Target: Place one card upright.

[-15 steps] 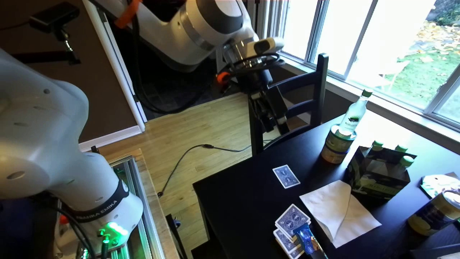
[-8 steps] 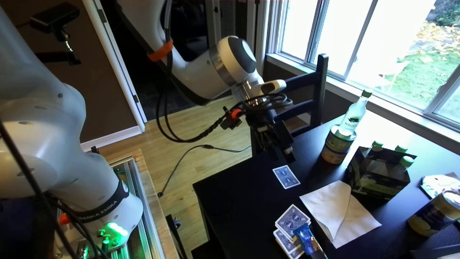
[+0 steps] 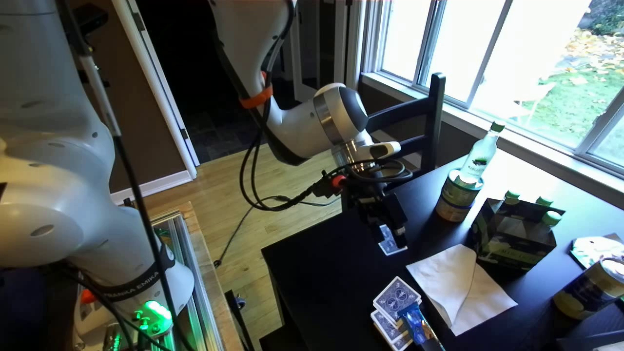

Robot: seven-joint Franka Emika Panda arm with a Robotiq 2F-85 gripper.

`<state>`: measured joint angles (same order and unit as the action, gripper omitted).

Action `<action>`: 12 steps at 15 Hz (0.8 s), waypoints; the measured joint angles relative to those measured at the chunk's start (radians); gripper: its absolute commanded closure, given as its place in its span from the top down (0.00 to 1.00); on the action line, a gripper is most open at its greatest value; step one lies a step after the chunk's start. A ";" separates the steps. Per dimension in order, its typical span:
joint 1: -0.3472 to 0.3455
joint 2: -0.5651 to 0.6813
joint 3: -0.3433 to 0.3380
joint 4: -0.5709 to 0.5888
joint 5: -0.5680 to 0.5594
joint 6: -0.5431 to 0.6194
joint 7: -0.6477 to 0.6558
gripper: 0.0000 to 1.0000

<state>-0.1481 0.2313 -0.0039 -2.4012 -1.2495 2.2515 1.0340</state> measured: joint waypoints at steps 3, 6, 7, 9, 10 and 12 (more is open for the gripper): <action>0.006 0.002 -0.003 0.004 0.001 -0.001 0.000 1.00; 0.017 0.013 -0.021 0.005 0.001 -0.001 0.000 1.00; 0.019 0.026 -0.029 0.007 0.001 -0.001 0.000 1.00; 0.021 0.063 -0.045 0.018 0.000 -0.001 0.001 0.95; 0.021 0.083 -0.051 0.027 0.000 -0.001 0.001 0.92; 0.022 0.125 -0.062 0.049 -0.006 -0.001 0.008 0.74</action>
<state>-0.1259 0.3560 -0.0660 -2.3525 -1.2556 2.2501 1.0417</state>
